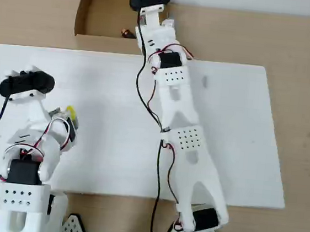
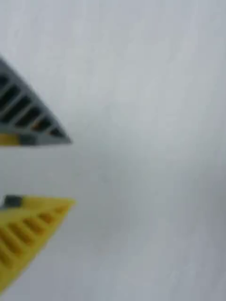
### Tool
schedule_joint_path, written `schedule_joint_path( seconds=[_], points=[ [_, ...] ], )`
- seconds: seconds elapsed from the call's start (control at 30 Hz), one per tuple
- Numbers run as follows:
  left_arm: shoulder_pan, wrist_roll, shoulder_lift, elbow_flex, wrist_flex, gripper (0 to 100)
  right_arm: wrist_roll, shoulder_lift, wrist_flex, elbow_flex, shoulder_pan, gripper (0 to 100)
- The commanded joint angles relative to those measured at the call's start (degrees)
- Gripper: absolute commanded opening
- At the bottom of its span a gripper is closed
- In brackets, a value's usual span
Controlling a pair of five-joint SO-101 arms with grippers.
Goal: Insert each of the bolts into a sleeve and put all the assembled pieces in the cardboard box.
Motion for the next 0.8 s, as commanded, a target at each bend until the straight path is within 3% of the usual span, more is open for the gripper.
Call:
schedule_joint_path(
  seconds=[0.0,0.1,0.17,0.37,0.57,0.77],
  points=[
    [2.9,-0.5,-0.2,0.2,3.3,8,-1.1,-10.4,12.8,-3.6,0.6,25.6],
    [9.3,-7.0,-2.2,1.4,5.2,2,-0.4,-21.1,29.5,-3.5,-0.7,0.0],
    [12.2,-12.2,-6.5,1.1,5.5,1,-2.2,-27.9,38.5,-3.5,-0.9,3.5],
    [13.1,-13.0,-24.0,7.8,4.2,1,-3.1,-43.7,59.2,-3.2,-0.5,0.9],
    [13.0,-13.0,-28.6,13.9,4.5,1,-2.9,-55.0,58.7,0.6,3.4,0.9],
    [12.9,-13.0,-28.6,16.7,3.3,1,-3.3,-70.5,58.7,24.0,3.6,0.9]
  ],
)
